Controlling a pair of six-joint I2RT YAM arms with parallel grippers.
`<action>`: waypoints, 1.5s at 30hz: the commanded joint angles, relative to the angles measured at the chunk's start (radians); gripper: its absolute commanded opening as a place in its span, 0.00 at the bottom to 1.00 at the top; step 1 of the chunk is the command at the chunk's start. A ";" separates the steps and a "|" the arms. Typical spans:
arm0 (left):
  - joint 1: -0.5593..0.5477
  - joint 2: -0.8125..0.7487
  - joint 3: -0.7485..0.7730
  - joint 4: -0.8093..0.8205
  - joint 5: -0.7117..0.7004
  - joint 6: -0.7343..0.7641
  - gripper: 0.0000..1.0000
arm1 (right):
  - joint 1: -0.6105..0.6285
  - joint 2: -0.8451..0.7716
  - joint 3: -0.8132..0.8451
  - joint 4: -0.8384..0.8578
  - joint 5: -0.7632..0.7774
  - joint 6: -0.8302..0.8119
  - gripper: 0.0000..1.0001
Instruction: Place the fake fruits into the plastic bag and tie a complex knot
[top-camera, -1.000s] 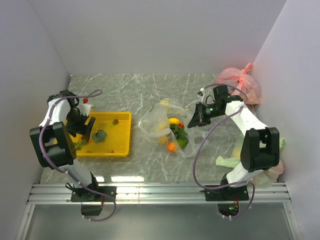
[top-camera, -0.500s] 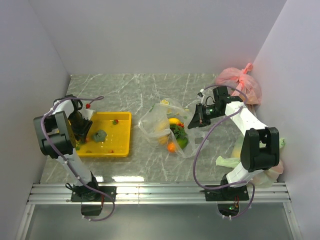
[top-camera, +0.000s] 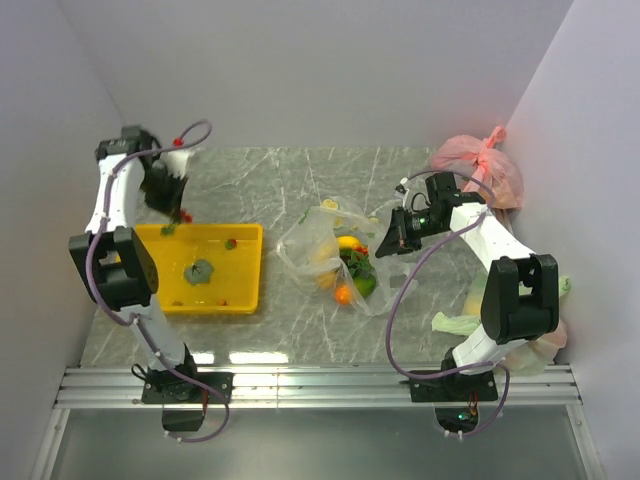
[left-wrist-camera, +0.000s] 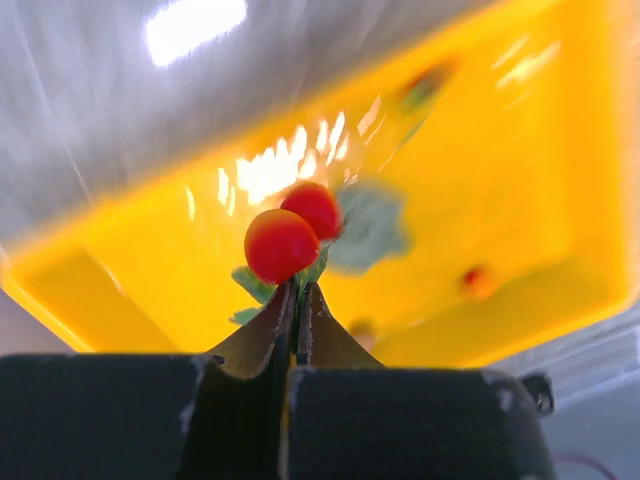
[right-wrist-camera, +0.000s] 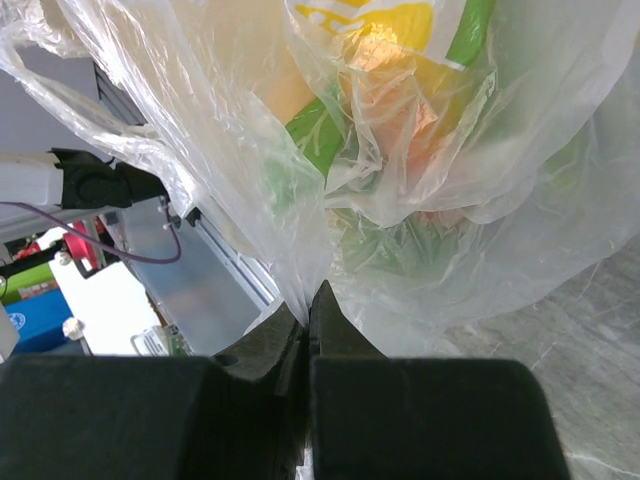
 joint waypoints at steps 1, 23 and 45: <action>-0.215 -0.090 0.205 -0.109 0.210 -0.059 0.00 | 0.005 -0.021 0.024 0.010 -0.024 0.000 0.00; -0.954 0.042 0.120 0.721 0.364 -0.432 0.00 | -0.078 -0.016 0.037 -0.060 -0.175 0.004 0.00; -0.936 -0.219 -0.137 0.878 0.559 -0.265 0.96 | -0.146 0.079 -0.008 0.062 -0.302 0.319 0.00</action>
